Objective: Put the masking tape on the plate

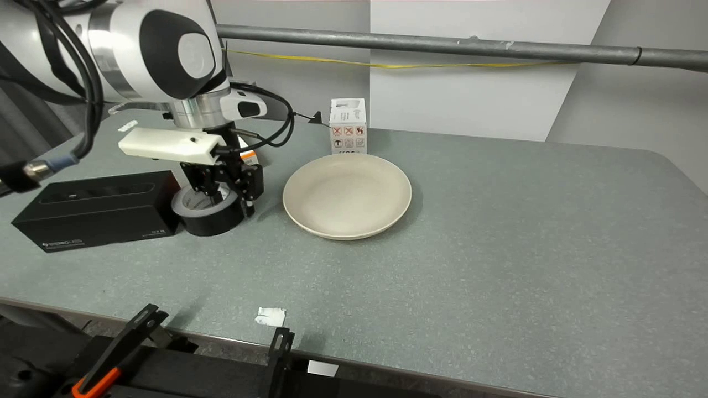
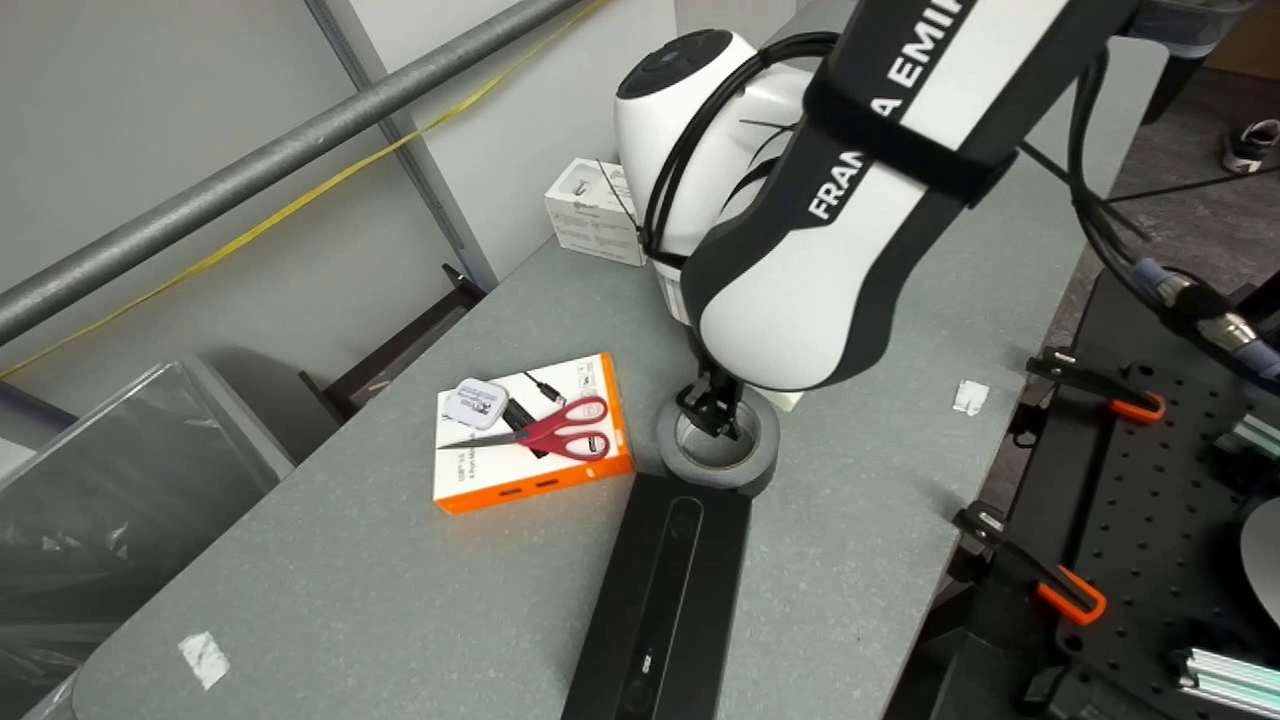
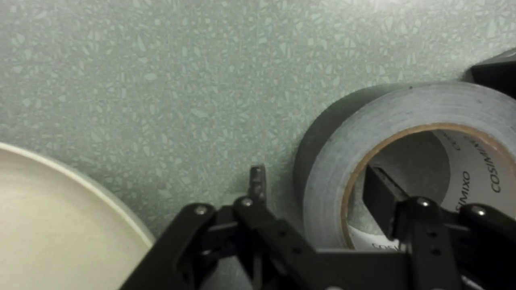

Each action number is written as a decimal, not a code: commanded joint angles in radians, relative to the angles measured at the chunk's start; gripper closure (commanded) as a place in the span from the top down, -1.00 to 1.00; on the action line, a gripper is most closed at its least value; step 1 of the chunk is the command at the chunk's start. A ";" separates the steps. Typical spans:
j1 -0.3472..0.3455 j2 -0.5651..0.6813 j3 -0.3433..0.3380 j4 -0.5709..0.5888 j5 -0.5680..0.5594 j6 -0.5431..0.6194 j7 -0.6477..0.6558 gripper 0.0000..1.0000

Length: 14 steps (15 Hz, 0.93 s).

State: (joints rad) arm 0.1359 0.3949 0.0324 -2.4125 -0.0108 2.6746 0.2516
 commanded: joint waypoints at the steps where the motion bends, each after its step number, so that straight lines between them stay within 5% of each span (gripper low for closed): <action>1: -0.002 0.000 -0.014 0.019 0.015 0.021 0.003 -0.30; 5: -0.079 -0.062 0.001 0.012 0.101 0.011 -0.057 -0.91; 14: -0.316 -0.107 -0.085 0.088 0.327 -0.048 -0.155 -0.87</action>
State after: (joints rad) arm -0.1297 0.2794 -0.0381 -2.3690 0.2478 2.6719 0.1318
